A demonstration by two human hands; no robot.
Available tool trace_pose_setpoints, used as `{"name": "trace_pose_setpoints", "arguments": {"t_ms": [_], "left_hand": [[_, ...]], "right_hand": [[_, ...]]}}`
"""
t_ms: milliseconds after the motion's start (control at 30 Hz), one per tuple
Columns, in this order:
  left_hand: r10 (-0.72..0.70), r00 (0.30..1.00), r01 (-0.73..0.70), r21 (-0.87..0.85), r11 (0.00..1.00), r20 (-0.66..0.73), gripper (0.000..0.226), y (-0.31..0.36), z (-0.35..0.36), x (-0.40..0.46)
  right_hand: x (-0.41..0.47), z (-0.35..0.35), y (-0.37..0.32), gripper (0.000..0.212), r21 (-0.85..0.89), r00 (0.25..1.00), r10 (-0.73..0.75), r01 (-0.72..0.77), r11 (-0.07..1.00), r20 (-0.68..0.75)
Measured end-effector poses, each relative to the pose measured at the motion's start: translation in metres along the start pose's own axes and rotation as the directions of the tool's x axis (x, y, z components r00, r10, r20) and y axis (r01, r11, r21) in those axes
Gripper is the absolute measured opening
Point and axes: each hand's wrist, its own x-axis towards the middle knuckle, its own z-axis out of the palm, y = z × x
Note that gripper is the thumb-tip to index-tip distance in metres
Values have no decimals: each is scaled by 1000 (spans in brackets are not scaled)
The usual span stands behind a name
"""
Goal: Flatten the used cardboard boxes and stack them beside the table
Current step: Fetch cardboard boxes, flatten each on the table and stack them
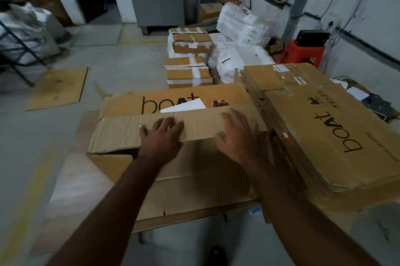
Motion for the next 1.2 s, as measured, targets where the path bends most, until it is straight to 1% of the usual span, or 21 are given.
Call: {"name": "trace_pose_setpoints", "arguments": {"t_ms": [67,133,200,267,400,533,633,700,767,833,867,900,933,967,1000,1033,1067,1100,1133,1167,1200], "left_hand": [[-14,1000,14,18,1000,-12,75,4,1,1],[-21,998,21,10,1000,-53,77,6,0,1],[-50,996,47,-56,997,-67,78,2,-5,1],[-111,994,107,-118,987,-26,77,-6,-11,-4],[-263,965,261,-91,961,-16,80,-33,-7,-24],[-489,872,488,-109,866,21,91,-60,-8,-42],[-600,795,607,-121,786,89,114,-73,-10,-52],[-629,749,657,-120,744,208,131,-83,-17,-60],[-621,696,664,7,748,359,140,-99,-25,-75],[-651,620,662,155,734,437,140,-125,-28,-92],[-682,588,676,198,710,435,136,-139,-30,-99],[-701,583,682,223,697,411,128,-154,-29,-105],[-700,606,674,223,704,378,116,-168,-26,-110],[-672,637,662,179,728,377,99,-182,-20,-114],[-623,674,655,68,752,397,82,-192,-14,-116],[-573,703,665,-104,740,422,67,-201,-8,-118],[-535,718,686,-318,655,446,57,-205,-5,-120],[-491,741,671,-517,531,457,50,-208,-3,-123],[-456,770,625,-669,403,445,46,-210,-4,-126],[-433,782,596,-742,307,449,44,-214,-5,-128],[-410,780,589,-776,226,473,51,-220,-5,-128]], "right_hand": [[26,8,-34,61,77,992,-118,114,990,48],[48,19,-59,56,128,976,-195,182,975,94],[60,31,-70,53,118,965,-225,210,971,132],[63,40,-72,53,83,962,-233,223,971,142],[60,49,-69,54,53,963,-241,236,970,118],[61,53,-71,54,27,964,-261,260,965,56],[59,56,-71,57,28,967,-255,254,967,31],[58,60,-71,59,16,966,-257,257,966,-1],[59,61,-70,58,15,964,-265,265,964,-25],[60,61,-71,58,32,966,-260,260,965,-16],[59,60,-72,59,38,967,-253,253,967,-6],[58,60,-74,60,37,968,-250,250,968,0],[57,60,-76,60,31,969,-248,248,968,2],[56,60,-79,61,21,970,-245,245,969,3],[56,61,-83,62,14,972,-237,237,971,3],[56,61,-87,62,12,975,-223,223,975,12],[55,61,-93,63,12,978,-206,206,979,30],[54,61,-101,62,5,981,-189,189,982,50],[51,62,-111,61,-8,982,-176,176,984,66],[48,64,-125,61,-24,983,-168,170,985,76],[44,68,-141,63,-40,982,-167,171,985,83]]}}
